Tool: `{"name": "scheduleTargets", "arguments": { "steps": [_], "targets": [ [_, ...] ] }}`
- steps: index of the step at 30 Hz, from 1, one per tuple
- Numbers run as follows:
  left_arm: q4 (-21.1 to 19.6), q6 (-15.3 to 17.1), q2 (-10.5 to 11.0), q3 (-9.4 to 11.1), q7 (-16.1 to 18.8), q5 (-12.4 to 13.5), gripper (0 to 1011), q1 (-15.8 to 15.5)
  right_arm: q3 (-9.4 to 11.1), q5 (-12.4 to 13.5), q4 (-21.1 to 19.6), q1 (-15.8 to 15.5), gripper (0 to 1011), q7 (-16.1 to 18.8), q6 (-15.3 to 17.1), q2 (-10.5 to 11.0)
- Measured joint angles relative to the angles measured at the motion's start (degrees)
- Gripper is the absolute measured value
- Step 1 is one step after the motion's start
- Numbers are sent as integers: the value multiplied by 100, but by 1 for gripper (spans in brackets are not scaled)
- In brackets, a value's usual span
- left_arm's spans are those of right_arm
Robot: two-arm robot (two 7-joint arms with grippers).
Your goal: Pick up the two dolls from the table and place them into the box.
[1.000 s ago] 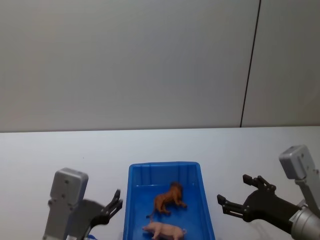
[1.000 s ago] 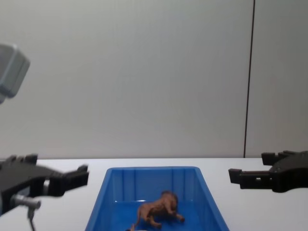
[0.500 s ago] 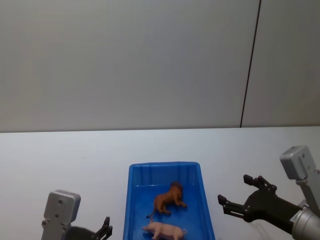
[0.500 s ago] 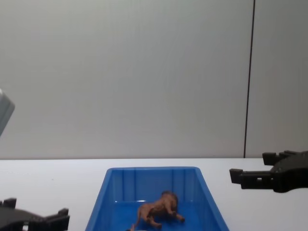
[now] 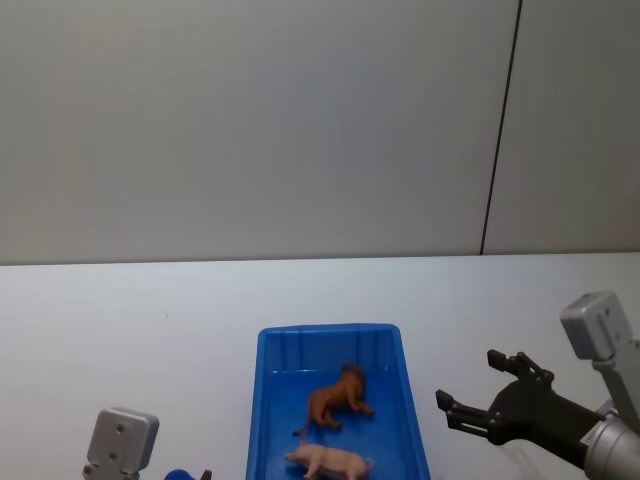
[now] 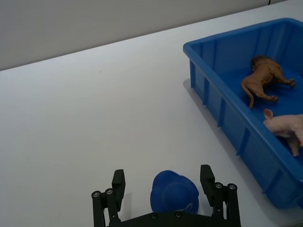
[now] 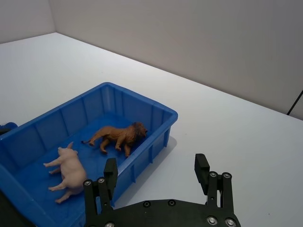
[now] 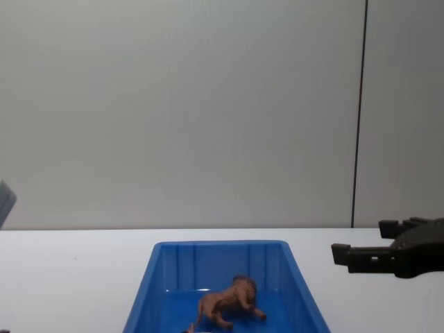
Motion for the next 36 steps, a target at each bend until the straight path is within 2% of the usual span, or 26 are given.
{"name": "scheduleTargets", "arguments": {
  "steps": [5,9,13,17,20,23,32,36],
  "targets": [
    [22,67,1,-11,-2,-8,1001,35,0,0,0,0,1001,0,0,0],
    [36,122,-3,-23,-18,-5,961,58,0,0,0,0,1001,0,0,0],
    [48,167,-13,-32,-40,19,835,72,-1,0,0,0,1001,0,0,0],
    [63,205,-27,-48,-90,55,765,83,0,0,0,0,1001,0,0,0],
    [72,220,-36,-58,-138,86,630,83,-1,0,0,-1,1001,0,1,0],
    [76,230,-45,-67,-176,115,566,78,0,0,0,-1,1001,0,1,0],
    [35,244,-94,-112,-386,344,487,-35,-1,0,0,0,1001,0,1,0],
    [7,199,-164,-131,-574,547,464,-175,0,0,0,-1,1001,0,1,0]
  ]
}}
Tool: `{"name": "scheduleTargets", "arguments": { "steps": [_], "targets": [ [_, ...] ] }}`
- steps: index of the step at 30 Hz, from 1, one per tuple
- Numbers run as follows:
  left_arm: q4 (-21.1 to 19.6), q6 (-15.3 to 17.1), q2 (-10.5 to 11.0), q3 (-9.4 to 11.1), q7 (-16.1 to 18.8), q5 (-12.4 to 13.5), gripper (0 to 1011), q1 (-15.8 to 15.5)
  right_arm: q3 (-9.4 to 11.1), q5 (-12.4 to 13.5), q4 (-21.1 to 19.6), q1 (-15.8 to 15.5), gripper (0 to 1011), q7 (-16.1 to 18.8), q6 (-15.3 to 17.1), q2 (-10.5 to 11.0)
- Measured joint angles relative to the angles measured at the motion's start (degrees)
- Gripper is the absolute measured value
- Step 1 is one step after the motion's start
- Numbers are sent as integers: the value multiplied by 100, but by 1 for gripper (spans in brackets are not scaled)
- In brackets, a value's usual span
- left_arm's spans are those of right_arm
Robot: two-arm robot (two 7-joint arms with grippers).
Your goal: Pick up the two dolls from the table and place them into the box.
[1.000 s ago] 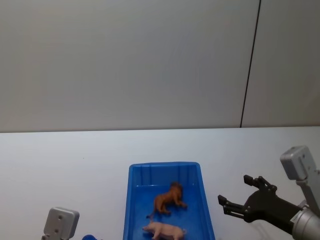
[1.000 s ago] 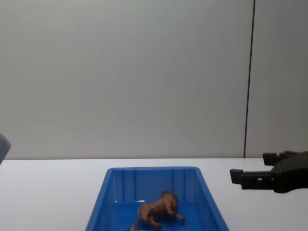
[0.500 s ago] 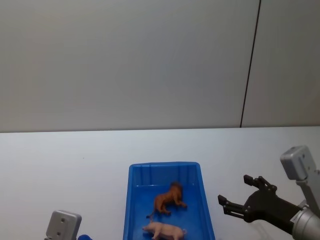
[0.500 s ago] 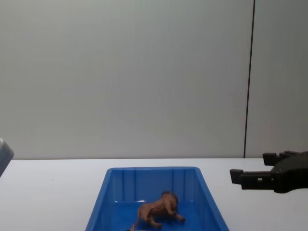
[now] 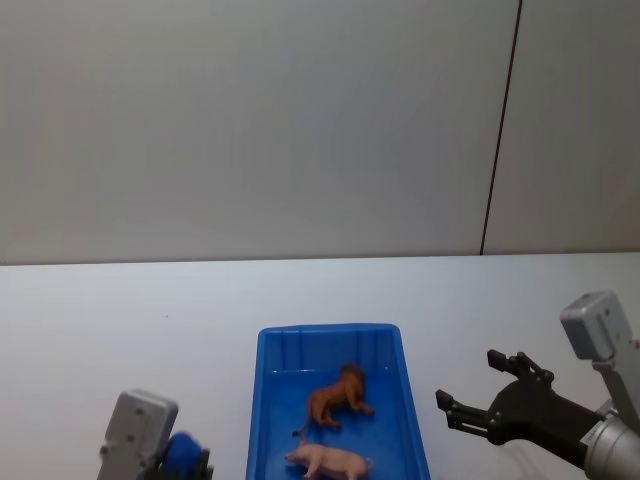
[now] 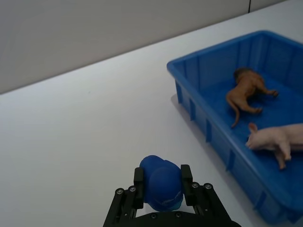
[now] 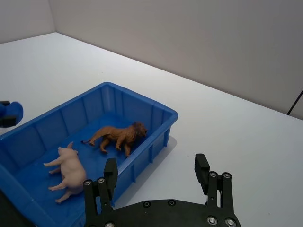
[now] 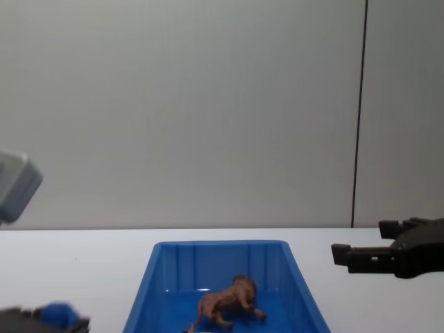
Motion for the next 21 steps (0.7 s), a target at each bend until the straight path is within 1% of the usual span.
{"name": "scheduleTargets", "arguments": {
  "steps": [5,6,8,10,11,14,15,16,17,18,19,20,21],
  "targets": [
    [20,-69,-125,-4,-251,227,436,-211,0,0,0,0,1001,0,0,0],
    [48,-99,-182,-3,-362,316,425,-295,0,0,0,0,1001,0,0,0],
    [89,-127,-251,5,-467,398,414,-394,0,0,0,0,1001,0,0,0],
    [164,-173,-354,21,-645,530,394,-534,0,0,0,0,1001,0,0,0],
    [232,-210,-437,38,-777,626,393,-647,0,0,0,0,1001,0,0,0],
    [333,-261,-548,61,-938,742,375,-794,0,0,0,0,1001,0,0,0],
    [366,-278,-585,69,-989,779,386,-839,0,0,0,0,1001,0,0,0],
    [444,-312,-664,87,-1091,852,447,-943,0,0,0,0,1001,0,0,0],
    [479,-334,-697,93,-1157,894,463,-987,0,0,0,0,1001,0,0,0],
    [555,-364,-773,112,-1247,950,512,-1081,0,0,0,0,1001,0,0,0],
    [555,-364,-773,112,-1247,950,534,-1081,0,0,0,0,1001,0,0,0],
    [622,-393,-834,127,-1337,1002,552,-1153,0,0,0,0,1001,0,0,0],
    [655,-413,-865,134,-1379,1031,613,-1190,0,0,0,0,1001,0,0,0]
  ]
}}
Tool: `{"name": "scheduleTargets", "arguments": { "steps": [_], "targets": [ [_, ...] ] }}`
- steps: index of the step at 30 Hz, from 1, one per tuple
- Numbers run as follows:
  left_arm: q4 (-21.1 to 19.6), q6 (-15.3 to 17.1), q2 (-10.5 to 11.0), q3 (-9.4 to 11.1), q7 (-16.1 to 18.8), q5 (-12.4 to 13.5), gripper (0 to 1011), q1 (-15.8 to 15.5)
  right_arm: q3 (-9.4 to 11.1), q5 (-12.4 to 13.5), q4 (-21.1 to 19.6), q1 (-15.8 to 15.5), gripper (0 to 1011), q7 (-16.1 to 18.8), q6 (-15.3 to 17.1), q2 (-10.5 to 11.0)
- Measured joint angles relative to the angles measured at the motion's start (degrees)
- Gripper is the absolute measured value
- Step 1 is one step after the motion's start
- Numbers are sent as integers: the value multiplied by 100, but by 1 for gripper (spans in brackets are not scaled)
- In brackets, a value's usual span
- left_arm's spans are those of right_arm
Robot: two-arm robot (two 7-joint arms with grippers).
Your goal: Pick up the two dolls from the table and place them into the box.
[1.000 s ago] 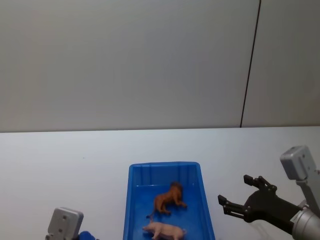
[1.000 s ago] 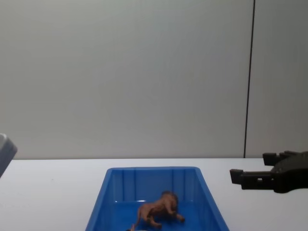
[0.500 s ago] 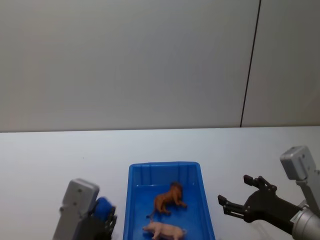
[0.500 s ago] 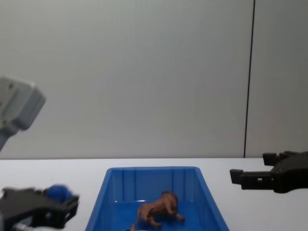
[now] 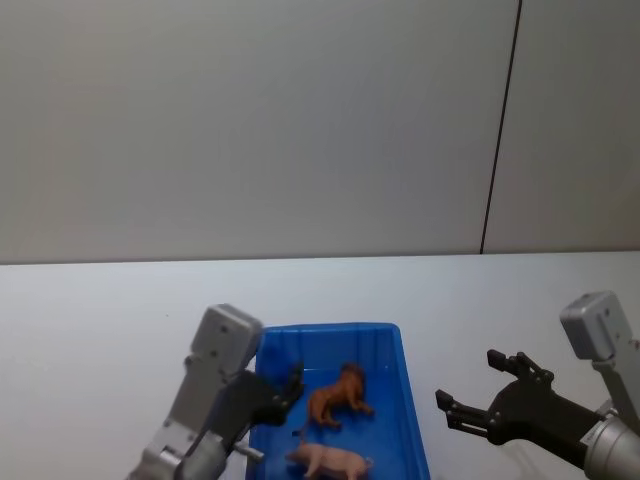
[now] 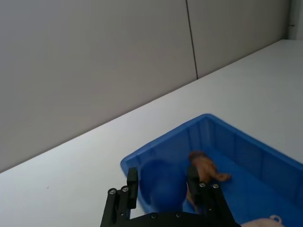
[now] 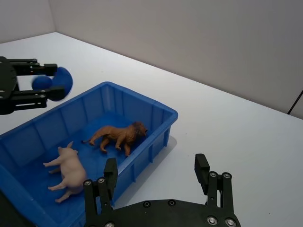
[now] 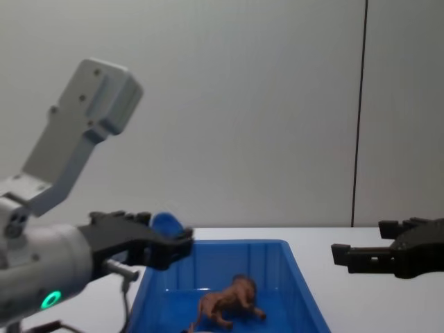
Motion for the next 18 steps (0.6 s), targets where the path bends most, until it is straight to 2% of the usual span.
{"name": "scheduleTargets", "arguments": {
  "steps": [3,6,7,8,10,13,18],
  "targets": [
    [176,-71,-148,35,-215,81,719,-171,0,0,0,0,1001,0,0,0],
    [264,-119,-218,50,-323,115,778,-248,0,0,0,0,1001,0,0,0],
    [332,-150,-265,60,-388,125,835,-300,0,0,0,0,1001,0,0,0],
    [356,-165,-281,62,-416,127,835,-318,0,0,0,0,1001,0,0,0],
    [409,-192,-314,65,-464,129,923,-358,0,0,0,0,1001,0,0,0],
    [501,-282,-367,66,-572,123,997,-420,0,0,0,0,1001,0,0,0],
    [591,-375,-414,60,-675,99,1003,-476,0,0,0,0,1001,0,0,0]
  ]
}}
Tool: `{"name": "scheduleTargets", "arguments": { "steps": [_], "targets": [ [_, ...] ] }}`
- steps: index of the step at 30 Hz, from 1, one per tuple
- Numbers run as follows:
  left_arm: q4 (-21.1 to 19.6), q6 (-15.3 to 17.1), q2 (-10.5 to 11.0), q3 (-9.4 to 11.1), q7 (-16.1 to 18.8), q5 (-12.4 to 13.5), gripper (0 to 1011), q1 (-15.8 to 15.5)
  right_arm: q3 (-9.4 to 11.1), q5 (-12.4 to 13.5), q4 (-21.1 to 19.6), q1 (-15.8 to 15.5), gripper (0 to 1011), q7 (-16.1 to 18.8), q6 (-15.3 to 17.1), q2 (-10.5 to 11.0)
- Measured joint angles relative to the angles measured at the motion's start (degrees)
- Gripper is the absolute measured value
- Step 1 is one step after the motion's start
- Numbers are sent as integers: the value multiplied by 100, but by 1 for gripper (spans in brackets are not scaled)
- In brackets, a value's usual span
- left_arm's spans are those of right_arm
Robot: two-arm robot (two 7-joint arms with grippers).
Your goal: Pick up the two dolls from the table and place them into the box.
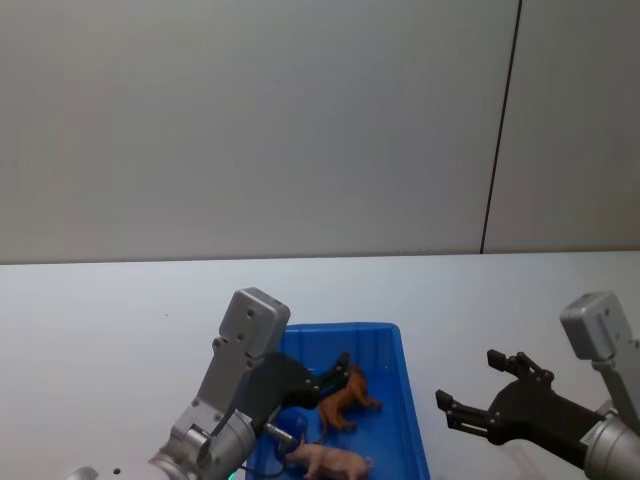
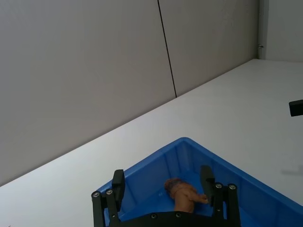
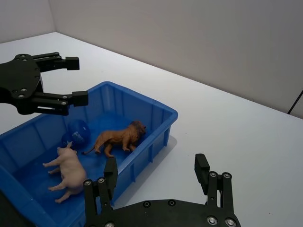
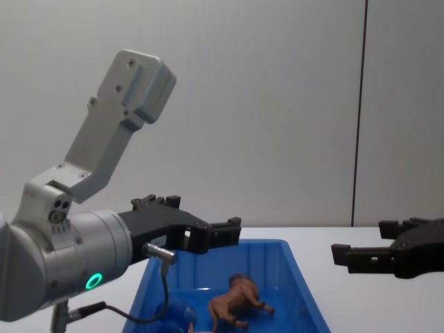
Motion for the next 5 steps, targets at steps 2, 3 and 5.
{"name": "scheduleTargets", "arguments": {
  "steps": [2,3,5],
  "targets": [
    [31,-33,-15,-2,-33,-13,1003,-19,0,0,0,0,1001,0,0,0],
    [39,-42,-20,-3,-43,-16,1003,-25,0,0,0,0,1001,0,0,0],
    [66,-68,-33,-6,-71,-22,1003,-42,0,0,0,0,1001,0,0,0]
  ]
}}
